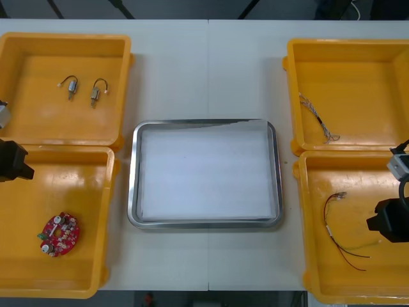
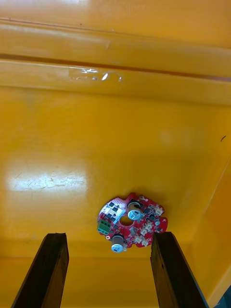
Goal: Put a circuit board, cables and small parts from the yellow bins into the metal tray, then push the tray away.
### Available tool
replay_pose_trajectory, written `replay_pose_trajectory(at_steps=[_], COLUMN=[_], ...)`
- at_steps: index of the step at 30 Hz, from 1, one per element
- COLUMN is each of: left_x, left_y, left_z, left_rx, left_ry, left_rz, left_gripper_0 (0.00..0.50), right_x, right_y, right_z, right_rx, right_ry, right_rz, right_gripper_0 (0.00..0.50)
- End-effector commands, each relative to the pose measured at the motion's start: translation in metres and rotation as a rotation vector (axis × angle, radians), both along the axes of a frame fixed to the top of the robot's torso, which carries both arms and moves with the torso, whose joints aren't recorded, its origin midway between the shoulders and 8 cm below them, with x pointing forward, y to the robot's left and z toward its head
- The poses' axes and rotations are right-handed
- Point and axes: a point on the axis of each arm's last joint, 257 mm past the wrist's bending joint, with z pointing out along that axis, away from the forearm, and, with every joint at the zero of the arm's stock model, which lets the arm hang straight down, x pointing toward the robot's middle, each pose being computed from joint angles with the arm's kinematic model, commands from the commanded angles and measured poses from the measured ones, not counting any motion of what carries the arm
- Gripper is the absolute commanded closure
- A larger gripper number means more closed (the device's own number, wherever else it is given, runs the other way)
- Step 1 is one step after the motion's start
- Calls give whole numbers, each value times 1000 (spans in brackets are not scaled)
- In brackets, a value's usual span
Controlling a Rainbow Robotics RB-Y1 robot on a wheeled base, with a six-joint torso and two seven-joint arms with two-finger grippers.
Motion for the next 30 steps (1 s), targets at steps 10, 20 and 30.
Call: replay_pose_trajectory(at_steps=[10,20,30], left_x=[-18,-31,-31], left_y=[0,-2,-14], left_z=[-3,-6,-17], left_rx=[44,40,-2], left_ry=[-35,-34,-36], left_rz=[-155,-170,-177], left_gripper_0=[0,0,0], right_x=[6,15,24], right_y=[16,24,27], right_z=[-52,-85,-109], right_rx=[-96,-30,-33], right_ry=[-16,-17,-45], right_rz=[110,88,87], right_gripper_0=[0,0,0])
